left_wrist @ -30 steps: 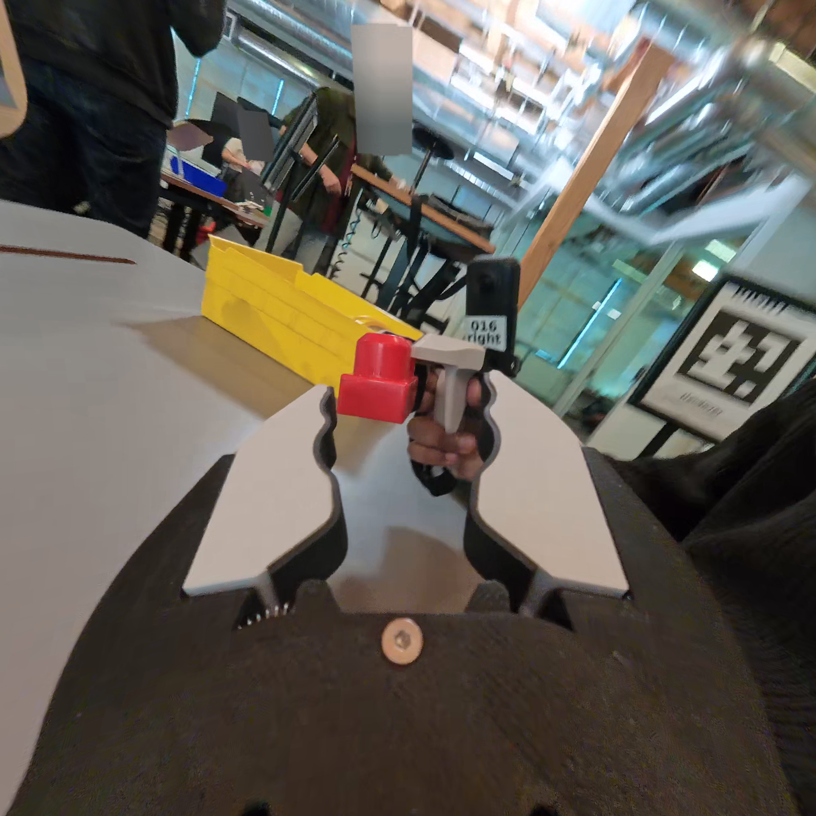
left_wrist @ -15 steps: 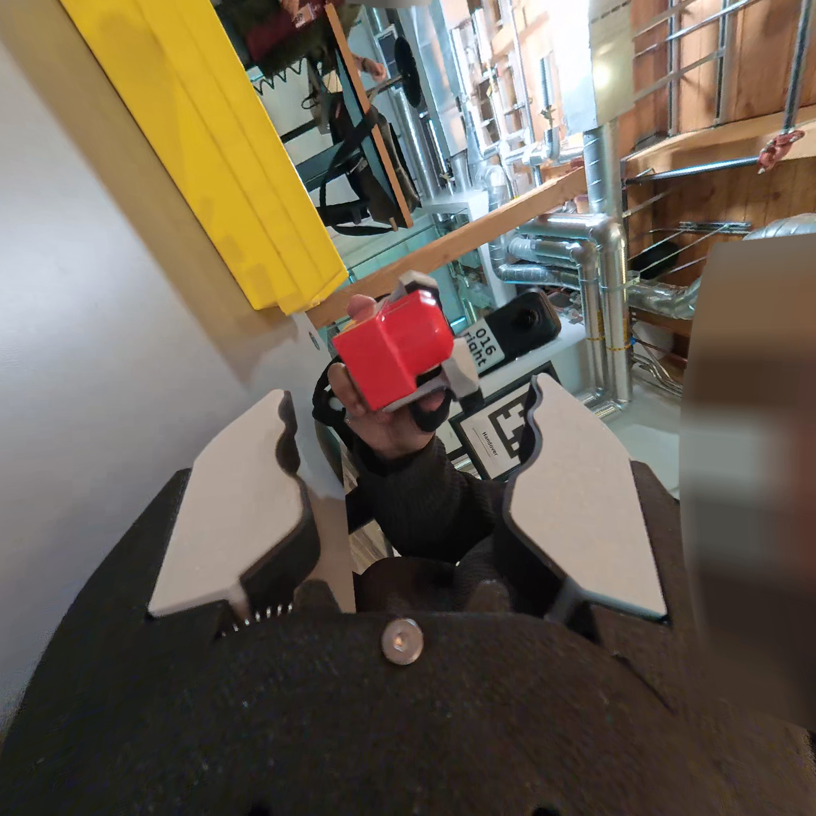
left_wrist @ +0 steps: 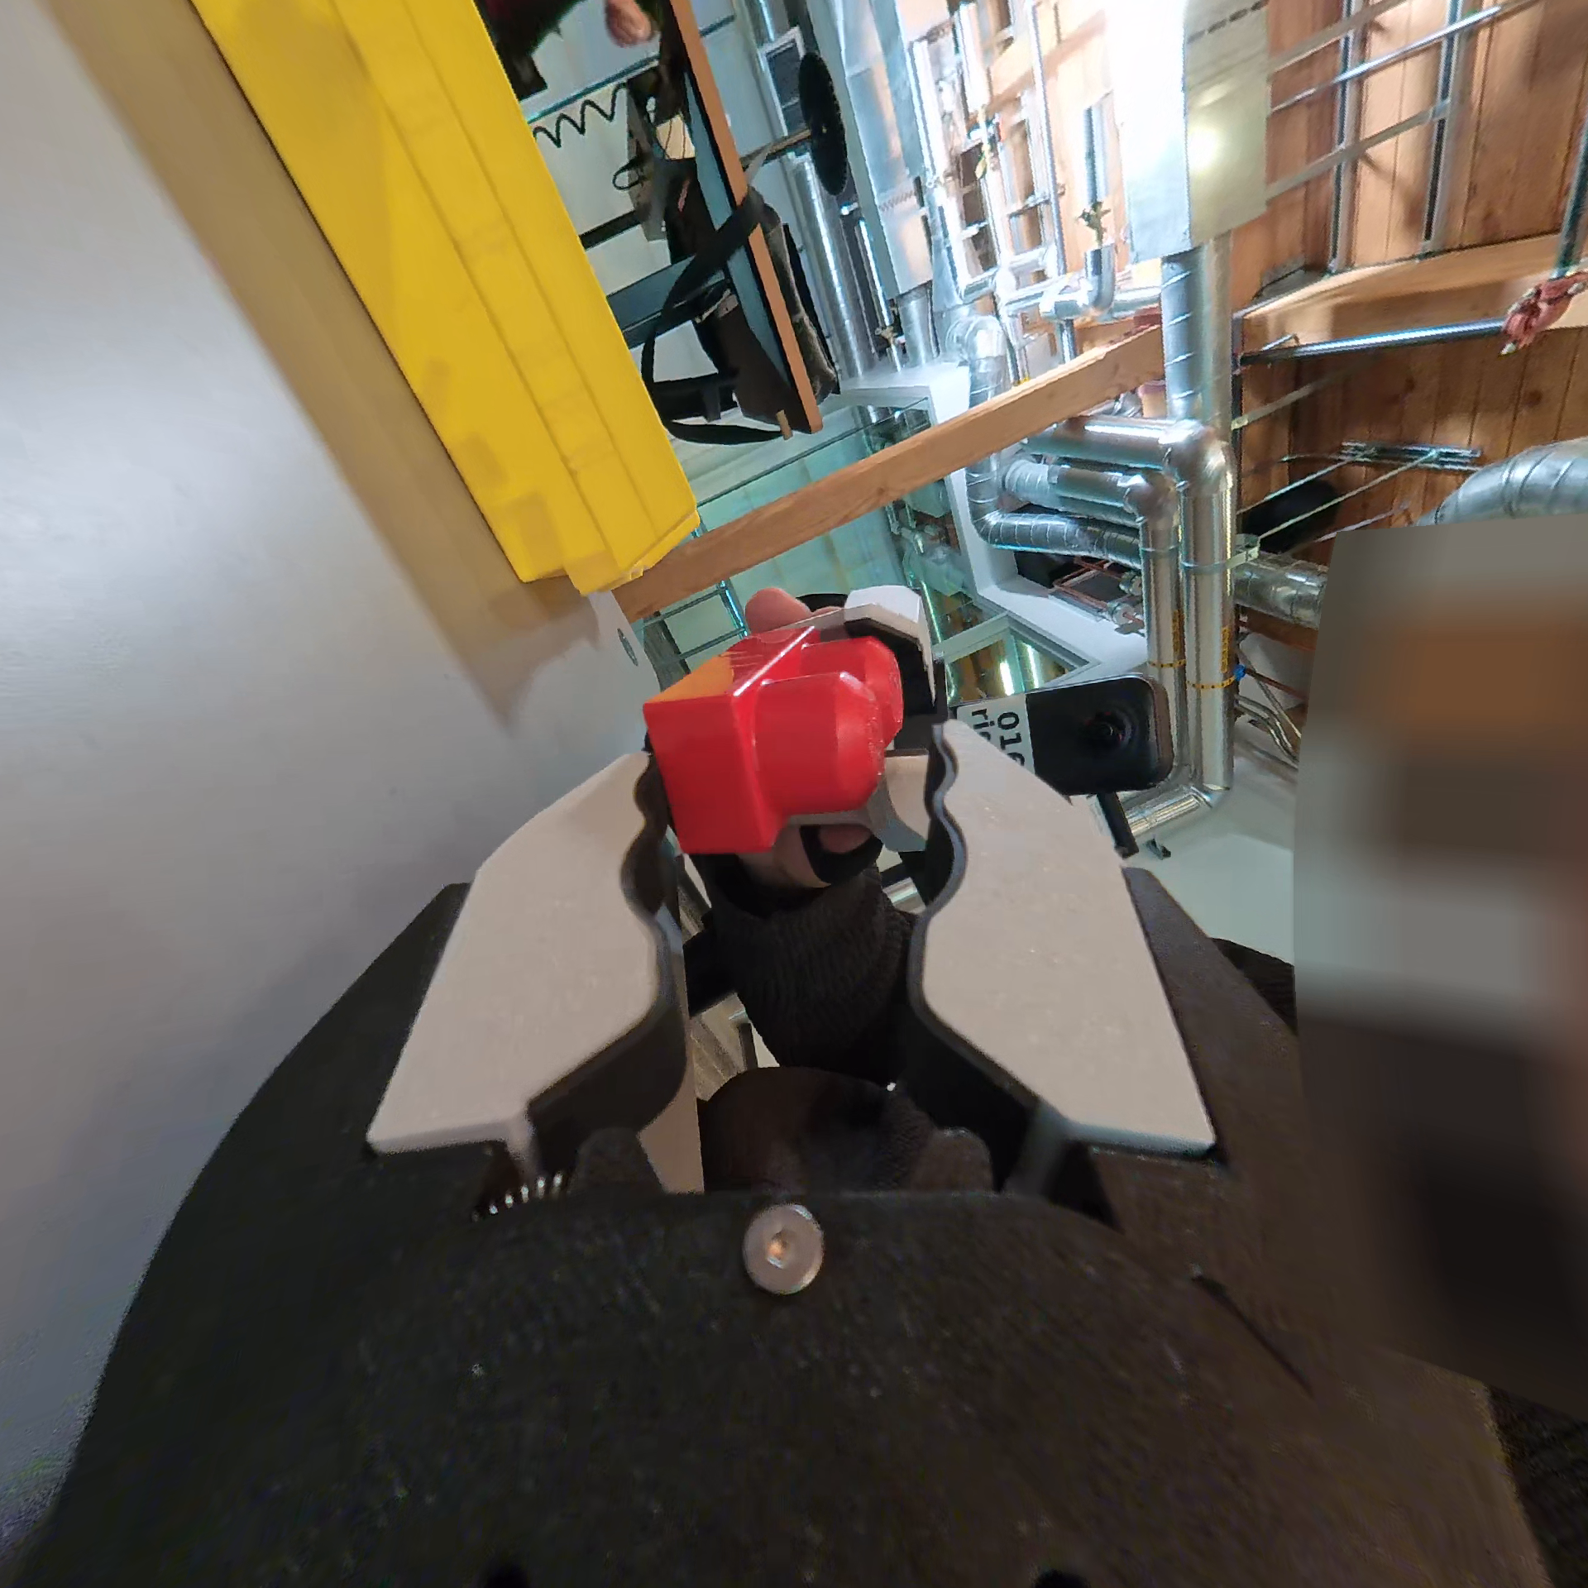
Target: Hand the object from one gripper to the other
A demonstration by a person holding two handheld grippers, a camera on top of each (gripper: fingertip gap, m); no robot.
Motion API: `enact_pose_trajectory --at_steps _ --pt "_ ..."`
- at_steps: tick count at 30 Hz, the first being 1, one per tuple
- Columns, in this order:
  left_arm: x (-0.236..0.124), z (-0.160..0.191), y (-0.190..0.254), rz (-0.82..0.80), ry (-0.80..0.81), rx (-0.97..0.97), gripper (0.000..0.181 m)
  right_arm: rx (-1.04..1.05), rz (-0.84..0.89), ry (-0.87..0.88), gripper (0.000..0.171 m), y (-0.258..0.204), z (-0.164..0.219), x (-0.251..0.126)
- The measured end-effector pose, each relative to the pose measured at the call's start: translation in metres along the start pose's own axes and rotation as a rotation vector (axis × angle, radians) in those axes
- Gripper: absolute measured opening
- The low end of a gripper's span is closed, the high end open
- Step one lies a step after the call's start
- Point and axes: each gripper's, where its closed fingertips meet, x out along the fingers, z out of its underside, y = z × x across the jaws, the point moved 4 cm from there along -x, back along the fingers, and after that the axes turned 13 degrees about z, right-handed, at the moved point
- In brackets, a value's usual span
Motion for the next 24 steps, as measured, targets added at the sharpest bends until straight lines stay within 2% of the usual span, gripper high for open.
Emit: enact_pose_trajectory --at_steps 3,17,24 --pt "-0.0027 -0.0028 0.0001 0.002 0.017 0.004 0.049 0.004 0.001 0.002 0.028 0.0007 -0.0002 -0.0003" --pt "-0.0038 -0.0043 -0.0008 -0.008 0.036 0.022 0.047 0.034 -0.003 -0.024 0.029 0.0007 0.0043 0.0018" --pt "-0.0059 -0.0094 0.0030 -0.042 0.053 0.111 0.046 0.124 -0.022 -0.041 0.042 0.0029 0.0078 0.0043"
